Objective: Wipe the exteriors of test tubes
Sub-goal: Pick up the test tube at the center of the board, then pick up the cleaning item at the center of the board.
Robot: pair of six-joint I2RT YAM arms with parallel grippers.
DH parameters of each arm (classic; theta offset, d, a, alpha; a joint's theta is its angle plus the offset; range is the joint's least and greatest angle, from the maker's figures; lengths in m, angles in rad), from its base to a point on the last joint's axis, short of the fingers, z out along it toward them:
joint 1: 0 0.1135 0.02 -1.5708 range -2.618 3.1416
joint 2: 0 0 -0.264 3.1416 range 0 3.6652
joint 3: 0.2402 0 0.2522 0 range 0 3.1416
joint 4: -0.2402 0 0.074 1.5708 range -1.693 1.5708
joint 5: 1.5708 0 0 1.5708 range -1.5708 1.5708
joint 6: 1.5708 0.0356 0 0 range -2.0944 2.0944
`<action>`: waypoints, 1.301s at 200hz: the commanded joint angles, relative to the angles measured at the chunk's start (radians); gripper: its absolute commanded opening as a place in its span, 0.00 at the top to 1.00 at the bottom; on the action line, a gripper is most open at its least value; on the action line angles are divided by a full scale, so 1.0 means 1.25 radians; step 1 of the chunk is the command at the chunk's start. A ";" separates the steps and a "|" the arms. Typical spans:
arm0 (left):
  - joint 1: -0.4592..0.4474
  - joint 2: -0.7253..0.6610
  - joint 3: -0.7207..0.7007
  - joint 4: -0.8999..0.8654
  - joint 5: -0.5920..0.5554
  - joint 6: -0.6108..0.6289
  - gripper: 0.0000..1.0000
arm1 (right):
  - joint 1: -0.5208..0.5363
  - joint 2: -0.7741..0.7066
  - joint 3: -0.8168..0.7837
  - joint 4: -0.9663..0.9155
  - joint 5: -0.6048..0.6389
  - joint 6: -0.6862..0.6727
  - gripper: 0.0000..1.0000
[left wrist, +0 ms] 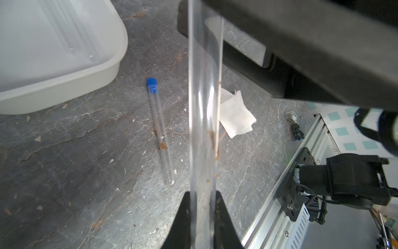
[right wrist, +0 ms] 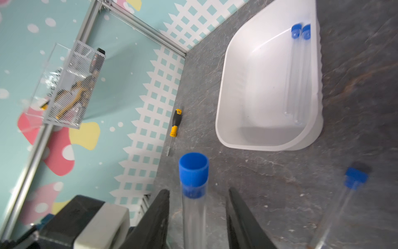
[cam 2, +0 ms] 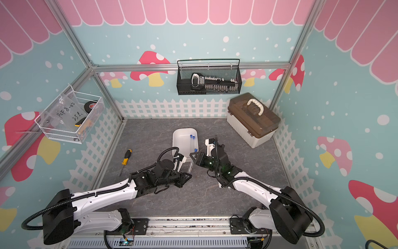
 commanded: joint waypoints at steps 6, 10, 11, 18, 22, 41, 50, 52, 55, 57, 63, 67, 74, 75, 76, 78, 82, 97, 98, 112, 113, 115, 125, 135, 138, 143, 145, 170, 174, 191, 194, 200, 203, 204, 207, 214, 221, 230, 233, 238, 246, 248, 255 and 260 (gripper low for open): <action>0.016 -0.024 -0.029 0.008 -0.031 -0.032 0.88 | 0.001 -0.063 0.032 -0.153 0.064 -0.058 0.48; 0.018 -0.027 -0.032 0.008 -0.031 -0.034 0.88 | 0.000 -0.076 0.037 -0.182 0.076 -0.069 0.48; 0.019 -0.027 -0.033 0.008 -0.032 -0.035 0.88 | 0.000 -0.079 0.039 -0.189 0.080 -0.071 0.48; 0.023 -0.031 -0.037 0.008 -0.032 -0.037 0.88 | 0.000 -0.102 0.045 -0.243 0.105 -0.090 0.47; 0.026 -0.033 -0.039 0.008 -0.031 -0.037 0.88 | 0.000 -0.117 0.048 -0.277 0.119 -0.100 0.47; 0.034 -0.039 -0.044 0.007 -0.028 -0.036 0.88 | -0.001 -0.177 0.062 -0.459 0.215 -0.144 0.47; 0.037 -0.039 -0.044 0.007 -0.026 -0.033 0.88 | -0.002 -0.196 0.062 -0.549 0.260 -0.158 0.48; 0.038 -0.039 -0.044 0.007 -0.025 -0.032 0.88 | -0.003 -0.200 0.061 -0.568 0.269 -0.160 0.48; 0.039 -0.039 -0.044 0.007 -0.023 -0.031 0.88 | -0.004 -0.205 0.061 -0.594 0.282 -0.161 0.49; 0.040 -0.039 -0.044 0.007 -0.022 -0.031 0.88 | -0.005 -0.209 0.059 -0.610 0.288 -0.163 0.49; 0.041 -0.039 -0.044 0.007 -0.018 -0.029 0.88 | -0.006 -0.214 0.055 -0.654 0.307 -0.163 0.50; 0.042 -0.038 -0.044 0.006 -0.016 -0.027 0.88 | -0.007 -0.218 0.050 -0.682 0.318 -0.163 0.51; 0.042 -0.038 -0.045 0.007 -0.013 -0.027 0.88 | -0.007 -0.220 0.043 -0.715 0.329 -0.164 0.52; 0.042 -0.038 -0.045 0.007 -0.013 -0.027 0.88 | -0.007 -0.220 0.042 -0.720 0.330 -0.165 0.53; 0.042 -0.038 -0.045 0.007 -0.013 -0.027 0.88 | -0.008 -0.220 0.041 -0.724 0.332 -0.165 0.53; 0.042 -0.038 -0.045 0.007 -0.012 -0.027 0.88 | -0.007 -0.219 0.039 -0.732 0.333 -0.165 0.53; 0.042 -0.038 -0.047 0.006 -0.011 -0.027 0.88 | -0.008 -0.217 0.034 -0.744 0.335 -0.165 0.54; 0.042 -0.039 -0.054 0.012 -0.008 -0.031 0.88 | -0.008 -0.199 0.017 -0.774 0.340 -0.168 0.57; 0.042 -0.039 -0.054 0.013 -0.008 -0.031 0.88 | -0.008 -0.198 0.016 -0.775 0.340 -0.168 0.57; 0.042 -0.043 -0.061 0.019 -0.005 -0.035 0.88 | -0.007 -0.172 0.006 -0.793 0.349 -0.169 0.59; 0.042 -0.044 -0.062 0.020 -0.004 -0.035 0.88 | -0.008 -0.171 0.005 -0.793 0.349 -0.169 0.59; 0.042 -0.044 -0.063 0.021 -0.004 -0.037 0.88 | -0.008 -0.167 0.003 -0.794 0.350 -0.170 0.59; 0.042 -0.048 -0.069 0.027 -0.002 -0.039 0.88 | -0.008 -0.151 -0.005 -0.795 0.352 -0.172 0.59; 0.042 -0.051 -0.072 0.030 0.000 -0.043 0.88 | -0.007 -0.136 -0.011 -0.795 0.355 -0.173 0.60; 0.042 -0.052 -0.073 0.031 -0.001 -0.043 0.88 | -0.007 -0.133 -0.013 -0.794 0.356 -0.173 0.60; 0.042 -0.054 -0.075 0.031 -0.001 -0.043 0.88 | -0.008 -0.127 -0.013 -0.794 0.359 -0.173 0.60; 0.042 -0.054 -0.075 0.031 -0.001 -0.043 0.88 | -0.008 -0.124 -0.015 -0.795 0.360 -0.172 0.60; 0.042 -0.056 -0.076 0.031 -0.001 -0.041 0.88 | -0.007 -0.100 -0.025 -0.788 0.384 -0.171 0.62; 0.042 -0.057 -0.075 0.031 -0.001 -0.041 0.87 | -0.007 -0.095 -0.027 -0.784 0.385 -0.171 0.63; 0.042 -0.054 -0.073 0.032 0.002 -0.038 0.88 | -0.007 -0.075 -0.033 -0.753 0.376 -0.179 0.69; 0.042 -0.054 -0.072 0.033 0.002 -0.038 0.88 | -0.007 -0.071 -0.036 -0.745 0.374 -0.179 0.71; 0.042 -0.054 -0.072 0.034 0.004 -0.038 0.87 | -0.008 -0.063 -0.039 -0.732 0.370 -0.181 0.74; 0.042 -0.053 -0.073 0.035 0.003 -0.038 0.87 | -0.008 -0.060 -0.041 -0.725 0.368 -0.181 0.75; 0.042 -0.053 -0.073 0.035 0.003 -0.038 0.88 | -0.008 -0.058 -0.042 -0.723 0.367 -0.181 0.76; 0.042 -0.052 -0.073 0.036 0.003 -0.038 0.87 | -0.008 -0.055 -0.044 -0.716 0.367 -0.181 0.77; 0.042 -0.052 -0.073 0.037 0.004 -0.039 0.87 | -0.008 -0.047 -0.048 -0.704 0.367 -0.179 0.80; 0.042 -0.050 -0.073 0.040 0.005 -0.040 0.87 | -0.008 -0.041 -0.051 -0.699 0.371 -0.176 0.84; 0.042 -0.050 -0.072 0.042 0.007 -0.041 0.88 | -0.008 -0.037 -0.053 -0.697 0.379 -0.173 0.90; 0.042 -0.051 -0.073 0.042 0.006 -0.041 0.88 | -0.007 -0.038 -0.053 -0.697 0.382 -0.172 0.92; 0.042 -0.052 -0.072 0.042 0.006 -0.041 0.88 | -0.007 -0.040 -0.052 -0.697 0.385 -0.172 0.95; 0.042 -0.052 -0.071 0.043 0.006 -0.040 0.88 | -0.007 -0.047 -0.050 -0.698 0.387 -0.174 1.00; 0.042 -0.053 -0.071 0.044 0.006 -0.039 0.87 | -0.007 -0.049 -0.048 -0.698 0.387 -0.174 1.00; 0.042 -0.053 -0.070 0.045 0.006 -0.039 0.87 | -0.008 -0.060 -0.041 -0.701 0.384 -0.179 1.00; 0.042 -0.052 -0.070 0.045 0.006 -0.038 0.87 | -0.008 -0.069 -0.032 -0.706 0.378 -0.184 1.00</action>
